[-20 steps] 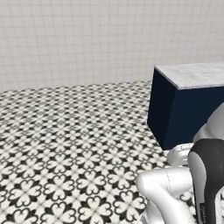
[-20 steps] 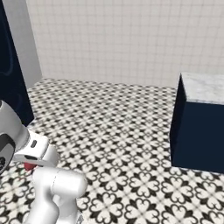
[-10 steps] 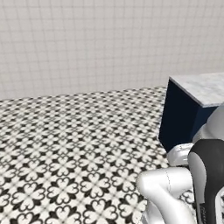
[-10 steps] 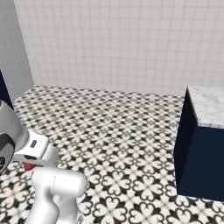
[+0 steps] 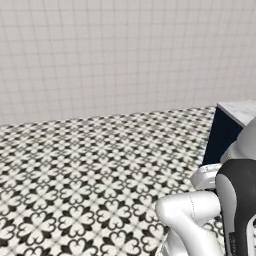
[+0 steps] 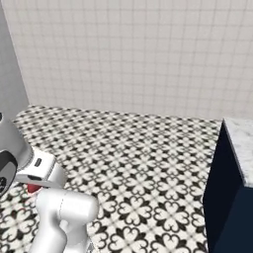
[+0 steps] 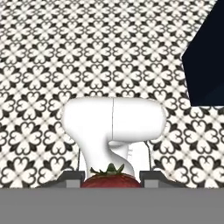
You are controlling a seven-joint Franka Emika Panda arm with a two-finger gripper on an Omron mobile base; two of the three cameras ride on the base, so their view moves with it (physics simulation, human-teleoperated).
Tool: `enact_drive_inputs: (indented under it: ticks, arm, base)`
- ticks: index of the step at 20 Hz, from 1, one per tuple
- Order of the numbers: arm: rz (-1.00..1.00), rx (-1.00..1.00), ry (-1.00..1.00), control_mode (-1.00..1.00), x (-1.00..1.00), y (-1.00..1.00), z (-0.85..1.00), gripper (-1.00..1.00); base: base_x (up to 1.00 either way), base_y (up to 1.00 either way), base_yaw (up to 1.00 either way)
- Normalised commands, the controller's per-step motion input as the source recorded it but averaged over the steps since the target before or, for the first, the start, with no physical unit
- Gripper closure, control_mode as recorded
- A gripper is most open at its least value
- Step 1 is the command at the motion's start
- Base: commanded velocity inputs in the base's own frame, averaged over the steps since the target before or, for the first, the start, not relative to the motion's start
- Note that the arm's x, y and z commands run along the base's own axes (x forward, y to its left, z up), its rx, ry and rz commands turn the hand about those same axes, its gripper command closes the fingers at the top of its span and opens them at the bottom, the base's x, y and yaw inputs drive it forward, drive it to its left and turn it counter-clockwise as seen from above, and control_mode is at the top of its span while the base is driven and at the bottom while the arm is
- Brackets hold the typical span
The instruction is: Take the strawberry from the fridge and place it on top of the pancake, located on the dining counter.
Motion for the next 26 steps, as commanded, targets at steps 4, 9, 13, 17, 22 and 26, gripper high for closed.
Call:
enact_drive_inputs:
  ticks: [4, 9, 13, 17, 22, 26]
  arm:
    - [0.00, 0.00, 0.00, 1.00, 0.00, 0.00, 0.00, 1.00]
    - [0.00, 0.00, 0.00, 1.00, 0.00, 0.00, 0.00, 1.00]
    - [0.00, 0.00, 0.00, 1.00, 0.00, 0.00, 0.00, 1.00]
    - [0.00, 0.00, 0.00, 1.00, 0.00, 0.00, 0.00, 1.00]
    - [0.00, 0.00, 0.00, 1.00, 0.00, 0.00, 0.00, 1.00]
    - [0.00, 0.00, 0.00, 1.00, 0.00, 0.00, 0.00, 1.00]
  base:
    - [1.00, 0.44, 0.00]
    - [1.00, 0.38, -0.01]
    - [1.00, 0.02, -0.11]
    - [1.00, -0.13, -0.38]
    - [1.00, -0.13, -0.53]
    - [0.88, 0.00, -0.63]
